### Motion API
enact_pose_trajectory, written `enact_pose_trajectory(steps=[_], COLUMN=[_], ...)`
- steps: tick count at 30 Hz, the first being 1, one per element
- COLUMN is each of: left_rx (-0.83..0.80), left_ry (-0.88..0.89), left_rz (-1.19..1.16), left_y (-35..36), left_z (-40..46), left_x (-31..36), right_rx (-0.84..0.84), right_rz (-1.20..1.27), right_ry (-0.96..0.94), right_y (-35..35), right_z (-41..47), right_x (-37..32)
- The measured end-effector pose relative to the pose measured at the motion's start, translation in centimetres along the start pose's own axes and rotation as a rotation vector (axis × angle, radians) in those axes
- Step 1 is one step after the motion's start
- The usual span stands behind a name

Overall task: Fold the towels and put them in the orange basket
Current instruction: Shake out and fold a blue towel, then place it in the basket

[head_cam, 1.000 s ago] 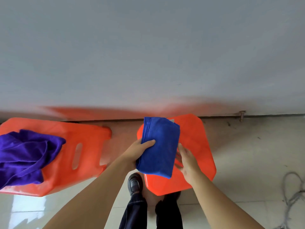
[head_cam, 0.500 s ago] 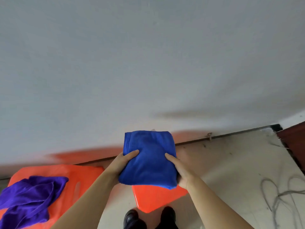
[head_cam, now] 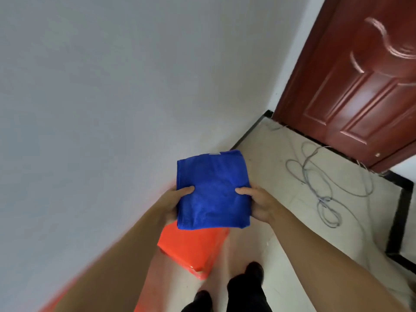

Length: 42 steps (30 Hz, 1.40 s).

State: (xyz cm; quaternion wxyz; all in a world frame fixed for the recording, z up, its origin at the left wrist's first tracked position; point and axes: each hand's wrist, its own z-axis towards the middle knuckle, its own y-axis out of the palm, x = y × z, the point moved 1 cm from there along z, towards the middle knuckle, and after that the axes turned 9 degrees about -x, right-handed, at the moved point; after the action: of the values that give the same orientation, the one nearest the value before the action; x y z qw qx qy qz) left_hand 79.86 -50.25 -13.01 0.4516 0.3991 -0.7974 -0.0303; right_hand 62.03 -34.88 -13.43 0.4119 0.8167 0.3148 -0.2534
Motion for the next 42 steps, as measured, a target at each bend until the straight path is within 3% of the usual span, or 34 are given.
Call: enact_pose_trajectory(steps=[7,12,16,24,30,35,39,42], left_rx=[-0.286,-0.461,-0.658,-0.901,-0.978,-1.178,-1.340,-1.320], left_ry=[-0.180,-0.250,-0.334,-0.413,-0.430,-0.423,-0.477,-0.544], left_rz=[0.214,0.380,0.486,0.681,0.861,1.056,1.232,1.395], left_y=[10.8,22.4,31.8,49.0,60.8,70.4,76.5,78.4], left_z=[3.0,3.2,1.5,-4.8,-9.0,-10.5,-10.5,-8.9], left_x=[-2.3,-8.2,-14.7,-28.8,-38.6,-46.9,-55.1,-61.3], right_rx=[0.212,0.378,0.545,0.767,1.008,1.254,1.537,1.702], right_rz=[0.184,0.311,0.426,0.568,0.714,0.877,1.001,1.088], right_ry=[-0.176,-0.320,-0.412,-0.594,-0.702,-0.815,-0.712,-0.415], right_y=[-7.0,-12.4,-16.1,-22.3,-25.1,-27.5,-31.6,-35.2], right_z=[-12.9,-24.7,-34.5,-53.9,-64.7,-70.6,-73.5,-73.7], right_x=[3.1,7.3,12.1,21.6,28.0,32.4,36.3,39.3])
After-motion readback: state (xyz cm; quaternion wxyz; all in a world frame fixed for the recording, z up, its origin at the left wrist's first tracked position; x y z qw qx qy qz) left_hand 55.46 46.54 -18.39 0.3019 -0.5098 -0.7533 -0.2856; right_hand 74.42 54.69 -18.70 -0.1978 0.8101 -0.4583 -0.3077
